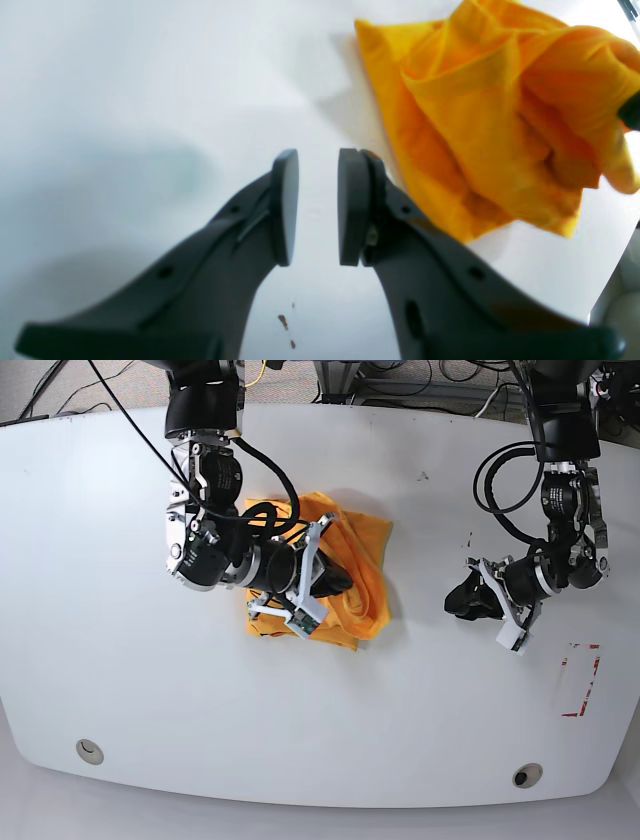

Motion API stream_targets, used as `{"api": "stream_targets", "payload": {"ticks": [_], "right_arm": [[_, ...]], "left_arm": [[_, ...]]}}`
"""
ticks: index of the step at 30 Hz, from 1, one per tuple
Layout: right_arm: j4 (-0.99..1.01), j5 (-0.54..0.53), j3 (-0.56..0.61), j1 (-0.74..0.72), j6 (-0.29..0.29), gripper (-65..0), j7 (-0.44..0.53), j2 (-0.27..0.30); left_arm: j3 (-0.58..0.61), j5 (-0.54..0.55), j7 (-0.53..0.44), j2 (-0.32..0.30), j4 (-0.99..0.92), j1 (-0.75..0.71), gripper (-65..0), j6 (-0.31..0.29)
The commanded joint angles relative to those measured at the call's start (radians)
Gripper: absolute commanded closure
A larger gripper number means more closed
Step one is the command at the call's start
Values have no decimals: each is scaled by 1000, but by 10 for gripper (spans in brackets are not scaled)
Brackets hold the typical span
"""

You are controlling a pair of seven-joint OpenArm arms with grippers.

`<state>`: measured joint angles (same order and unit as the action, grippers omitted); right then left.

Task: Layout the t-shirt on the table in an organized manner, then fold the t-shirt properly
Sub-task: 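Release the left gripper and move it away from the bundle, then drag the bundle with the right gripper and flatten it on the table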

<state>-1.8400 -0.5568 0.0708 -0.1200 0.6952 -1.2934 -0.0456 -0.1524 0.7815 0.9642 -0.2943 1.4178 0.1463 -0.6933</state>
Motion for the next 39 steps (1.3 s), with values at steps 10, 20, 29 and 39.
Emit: {"api": "stream_targets", "payload": {"ticks": [10, 20, 29, 39], "right_arm": [[18, -29, 33, -27, 3, -170, 36, -92], [35, -30, 33, -40, 3, -650, 33, -93], [35, -30, 30, -37, 3, -650, 30, -79], [36, -33, 30, -2, 3, -650, 34, 31]], "left_arm": [[-3, 29, -23, -32, 24, -7, -126, -5], [-3, 26, 28, -30, 41, -7, -126, -5], [-2, 29, 55, -29, 134, -26, -126, -5], [-3, 31, 147, -9, 277, -21, -126, -5]]}}
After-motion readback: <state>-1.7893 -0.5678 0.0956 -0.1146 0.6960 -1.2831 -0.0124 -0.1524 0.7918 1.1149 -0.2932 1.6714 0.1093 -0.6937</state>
